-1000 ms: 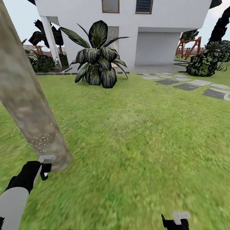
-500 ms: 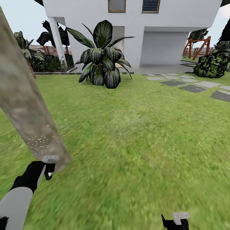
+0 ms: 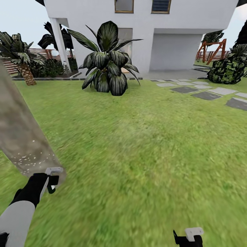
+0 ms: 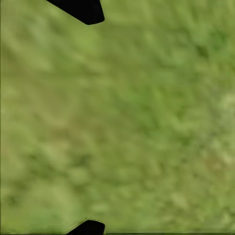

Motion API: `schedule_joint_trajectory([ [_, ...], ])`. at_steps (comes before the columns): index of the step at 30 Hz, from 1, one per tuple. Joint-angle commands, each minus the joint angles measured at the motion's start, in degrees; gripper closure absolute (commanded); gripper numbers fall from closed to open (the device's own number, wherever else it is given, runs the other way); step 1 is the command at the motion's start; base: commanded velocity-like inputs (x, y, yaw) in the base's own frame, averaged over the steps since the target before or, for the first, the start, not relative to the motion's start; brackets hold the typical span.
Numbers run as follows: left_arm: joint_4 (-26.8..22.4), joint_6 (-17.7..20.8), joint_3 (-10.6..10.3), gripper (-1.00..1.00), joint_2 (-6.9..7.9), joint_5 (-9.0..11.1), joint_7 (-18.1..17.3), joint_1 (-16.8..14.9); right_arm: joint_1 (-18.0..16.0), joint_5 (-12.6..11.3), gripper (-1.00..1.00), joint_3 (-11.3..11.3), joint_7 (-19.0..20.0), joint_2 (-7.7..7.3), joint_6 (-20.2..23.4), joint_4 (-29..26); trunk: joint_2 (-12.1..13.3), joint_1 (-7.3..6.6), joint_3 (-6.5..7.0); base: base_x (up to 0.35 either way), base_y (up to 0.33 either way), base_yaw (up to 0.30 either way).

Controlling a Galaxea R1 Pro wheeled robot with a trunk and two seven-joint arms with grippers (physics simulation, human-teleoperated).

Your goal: In the garden, pick up the pesticide atomizer on the floor and spray pesticide onto both trees until each tree trunk is fully covered.

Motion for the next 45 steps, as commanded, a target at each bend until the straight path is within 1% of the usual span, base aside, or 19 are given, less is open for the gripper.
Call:
schedule_joint_trajectory([
  [1, 0.0, 0.0, 0.1, 1.0, 0.01, 0.0, 0.0, 0.0, 0.0, 0.0, -1.0, 0.0, 0.0, 0.02, 0.0, 0.0, 0.0, 0.0, 0.0, 0.169, -0.233, 0.054],
  [21, 0.0, 0.0, 0.1, 1.0, -0.1, 0.2, 0.0, 0.0, 0.0, 0.0, -1.0, 0.1, 0.0, 0.22, 0.0, 0.0, 0.0, 0.0, 0.0, 0.11, -0.26, 0.267],
  [34, 0.0, 0.0, 0.1, 1.0, -0.12, 0.2, 0.0, 0.0, 0.0, 0.0, -1.0, 0.0, 0.1, 0.22, 0.0, 0.0, 0.0, 0.0, 0.0, 0.23, -0.198, 0.037],
  [45, 0.0, 0.0, 0.1, 1.0, -0.12, 0.3, 0.0, 0.0, 0.0, 0.0, -1.0, 0.0, 0.1, 0.22, 0.0, 0.0, 0.0, 0.0, 0.0, 0.237, -0.188, 0.258],
])
